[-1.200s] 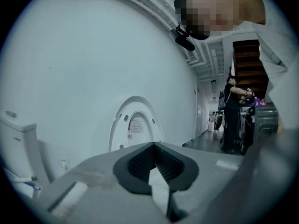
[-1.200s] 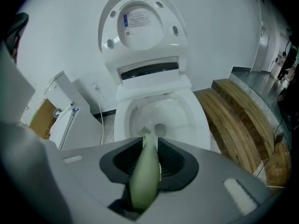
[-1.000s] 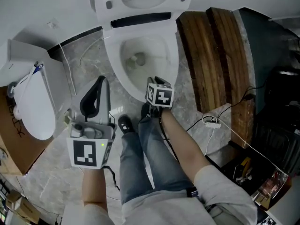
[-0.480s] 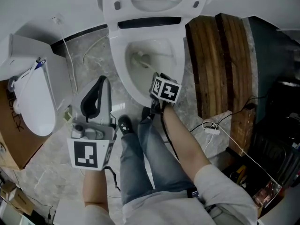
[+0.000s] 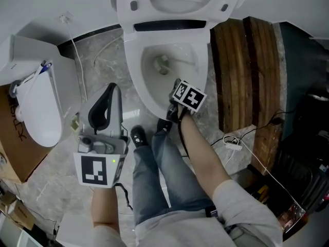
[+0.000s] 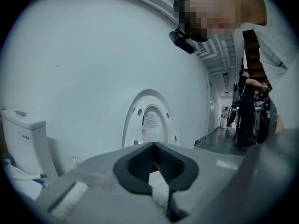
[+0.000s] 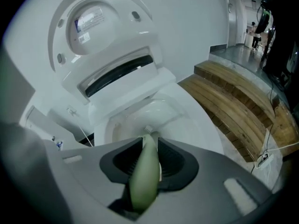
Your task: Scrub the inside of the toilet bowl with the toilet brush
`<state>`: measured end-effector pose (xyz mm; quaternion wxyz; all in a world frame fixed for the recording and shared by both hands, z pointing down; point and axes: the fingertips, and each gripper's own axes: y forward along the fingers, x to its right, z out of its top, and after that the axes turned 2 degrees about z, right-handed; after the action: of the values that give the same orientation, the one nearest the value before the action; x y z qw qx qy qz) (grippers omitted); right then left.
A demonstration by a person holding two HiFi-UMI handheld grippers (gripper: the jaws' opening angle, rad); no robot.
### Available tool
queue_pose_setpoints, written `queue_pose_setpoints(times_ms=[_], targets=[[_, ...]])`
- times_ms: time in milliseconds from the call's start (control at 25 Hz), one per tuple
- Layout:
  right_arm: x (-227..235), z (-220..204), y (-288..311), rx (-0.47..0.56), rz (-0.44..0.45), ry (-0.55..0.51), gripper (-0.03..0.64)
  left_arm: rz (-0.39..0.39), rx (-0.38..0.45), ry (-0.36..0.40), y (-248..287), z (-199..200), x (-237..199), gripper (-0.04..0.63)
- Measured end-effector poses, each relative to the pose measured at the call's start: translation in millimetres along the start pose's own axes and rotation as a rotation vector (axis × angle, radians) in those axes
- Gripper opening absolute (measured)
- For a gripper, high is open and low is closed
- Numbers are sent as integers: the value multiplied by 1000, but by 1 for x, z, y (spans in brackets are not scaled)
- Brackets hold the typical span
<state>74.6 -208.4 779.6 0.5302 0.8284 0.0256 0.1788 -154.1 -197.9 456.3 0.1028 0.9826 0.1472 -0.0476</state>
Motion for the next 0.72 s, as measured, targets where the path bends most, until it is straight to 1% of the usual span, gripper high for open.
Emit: queue_pose_setpoints(times_ms=[80,160,360,480,600,720], targets=[[-6,-1,5,-21,0,-56,101,10,-28,-3,0,-6,-3,5],[-10,-2,8,-35,0,-135,101,14,-43,-6,0,-10,-4,5],[-18,-8,4,-57,18,-321,101,-10,3,-16,5,0,2,5],[-17,-19,-1,-66,29,-371,101,-28,1,-20,6,-1,8,5],[-9,-33,-6,-83,37,-412,100,-54,23,-25,7,3,15,5],[5,-49,-11,-111,41,-429,94,-62,19,-21,7,2,20,5]])
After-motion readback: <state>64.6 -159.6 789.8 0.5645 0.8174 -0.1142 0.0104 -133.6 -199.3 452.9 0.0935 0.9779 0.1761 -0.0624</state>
